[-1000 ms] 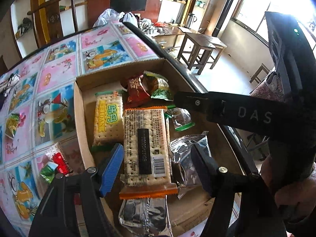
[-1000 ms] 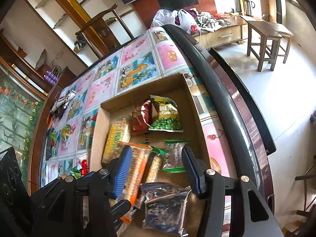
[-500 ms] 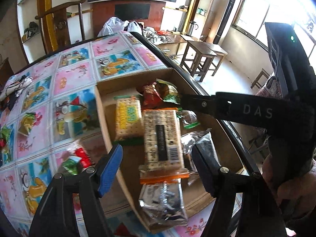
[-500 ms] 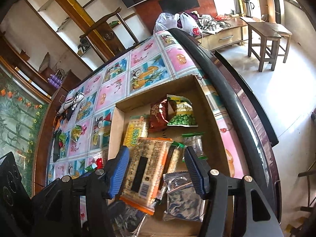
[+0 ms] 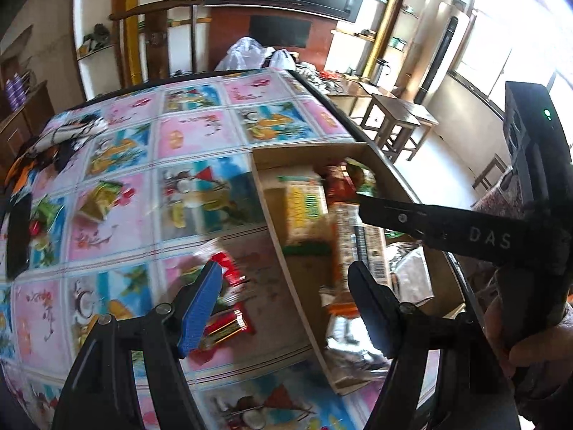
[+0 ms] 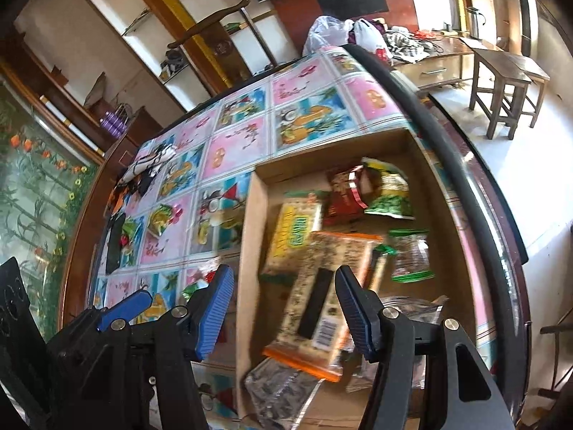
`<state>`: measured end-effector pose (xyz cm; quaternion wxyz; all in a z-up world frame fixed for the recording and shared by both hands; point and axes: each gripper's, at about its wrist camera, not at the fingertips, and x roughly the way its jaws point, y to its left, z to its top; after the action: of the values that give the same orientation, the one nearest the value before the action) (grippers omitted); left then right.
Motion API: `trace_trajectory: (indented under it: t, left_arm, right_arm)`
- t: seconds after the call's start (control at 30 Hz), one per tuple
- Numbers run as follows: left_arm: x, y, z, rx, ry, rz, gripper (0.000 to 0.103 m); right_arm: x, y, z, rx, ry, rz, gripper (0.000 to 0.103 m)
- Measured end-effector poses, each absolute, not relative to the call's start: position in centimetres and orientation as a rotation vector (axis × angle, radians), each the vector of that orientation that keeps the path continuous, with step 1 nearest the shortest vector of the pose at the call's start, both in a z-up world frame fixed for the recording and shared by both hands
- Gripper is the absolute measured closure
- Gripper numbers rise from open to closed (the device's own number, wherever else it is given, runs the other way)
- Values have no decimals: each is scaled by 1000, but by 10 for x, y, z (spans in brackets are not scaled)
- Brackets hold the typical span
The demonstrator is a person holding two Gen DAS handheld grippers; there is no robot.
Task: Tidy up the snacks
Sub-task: 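Withdraw both grippers from the box toward the snack pile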
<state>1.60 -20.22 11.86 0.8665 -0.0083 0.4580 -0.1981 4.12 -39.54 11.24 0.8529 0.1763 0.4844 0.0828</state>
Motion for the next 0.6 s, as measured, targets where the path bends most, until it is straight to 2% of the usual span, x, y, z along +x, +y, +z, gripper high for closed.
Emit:
trace_trajectory:
  t: [0.6]
  left_arm:
    - [11, -91, 94, -150, 996, -236, 31]
  right_arm:
    - [48, -319, 98, 293, 1082, 266, 40]
